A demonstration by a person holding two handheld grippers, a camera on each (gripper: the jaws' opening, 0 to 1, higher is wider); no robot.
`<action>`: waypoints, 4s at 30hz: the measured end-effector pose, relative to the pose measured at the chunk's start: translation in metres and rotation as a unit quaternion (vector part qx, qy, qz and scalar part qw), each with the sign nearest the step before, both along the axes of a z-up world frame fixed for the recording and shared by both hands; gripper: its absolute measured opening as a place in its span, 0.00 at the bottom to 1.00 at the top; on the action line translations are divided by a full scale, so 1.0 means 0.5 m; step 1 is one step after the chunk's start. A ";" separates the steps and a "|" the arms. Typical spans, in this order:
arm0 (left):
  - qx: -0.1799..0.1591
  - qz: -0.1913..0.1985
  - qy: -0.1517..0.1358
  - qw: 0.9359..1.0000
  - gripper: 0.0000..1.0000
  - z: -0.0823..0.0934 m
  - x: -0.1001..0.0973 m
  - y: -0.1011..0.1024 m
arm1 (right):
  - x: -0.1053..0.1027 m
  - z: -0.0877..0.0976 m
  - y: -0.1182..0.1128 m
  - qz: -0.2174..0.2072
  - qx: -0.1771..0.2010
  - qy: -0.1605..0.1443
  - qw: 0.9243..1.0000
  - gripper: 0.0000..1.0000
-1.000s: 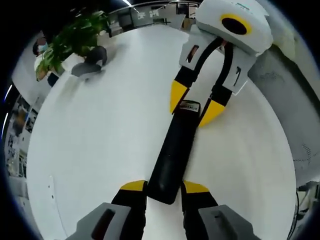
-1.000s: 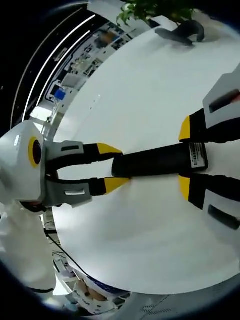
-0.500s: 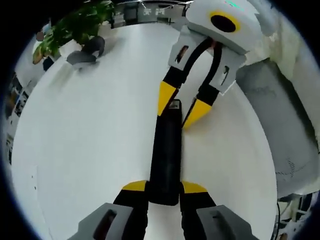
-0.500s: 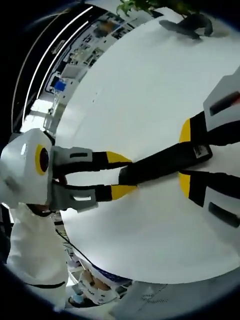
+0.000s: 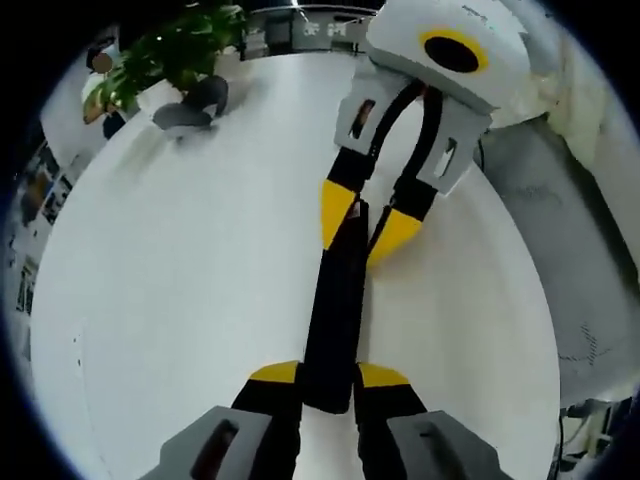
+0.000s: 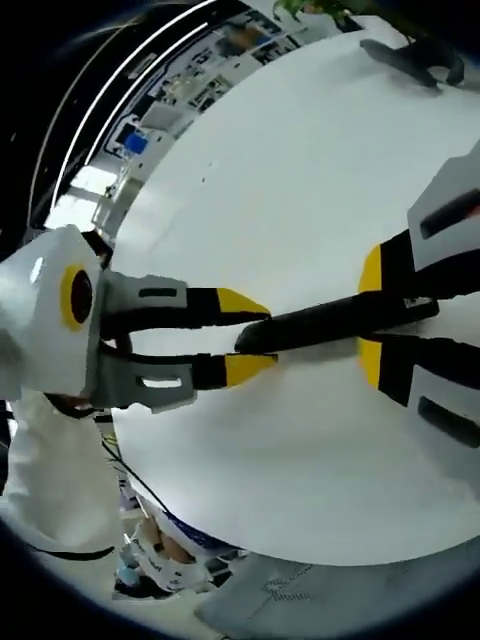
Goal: Press the specified remote control buttons in sequence, fully releasing each button before pressing the next.
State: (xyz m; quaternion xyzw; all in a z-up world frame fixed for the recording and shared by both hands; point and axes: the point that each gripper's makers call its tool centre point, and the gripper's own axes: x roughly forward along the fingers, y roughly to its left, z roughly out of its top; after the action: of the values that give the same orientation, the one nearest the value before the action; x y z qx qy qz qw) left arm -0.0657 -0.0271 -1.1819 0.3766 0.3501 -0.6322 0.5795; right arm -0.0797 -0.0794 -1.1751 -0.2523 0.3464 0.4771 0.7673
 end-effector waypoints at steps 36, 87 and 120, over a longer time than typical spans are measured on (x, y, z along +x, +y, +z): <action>-0.068 0.115 0.020 0.991 0.10 0.033 0.130 -0.028 | 0.157 0.038 -0.069 -0.094 0.024 -0.036 0.995 0.00; 0.034 0.082 -0.041 0.995 0.24 -0.017 0.142 -0.034 | -0.240 0.269 -0.314 -0.388 0.192 -0.066 0.899 0.26; 0.057 0.110 -0.031 0.992 0.24 -0.023 0.233 -0.039 | -0.329 0.171 -0.374 -0.451 0.148 -0.036 0.880 0.44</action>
State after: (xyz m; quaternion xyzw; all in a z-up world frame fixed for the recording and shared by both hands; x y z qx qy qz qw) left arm 0.0506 -0.0466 -1.1932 0.3874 0.4064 -0.5319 0.6339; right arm -0.2443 -0.2663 -1.0896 0.0308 0.3203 0.1160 0.9397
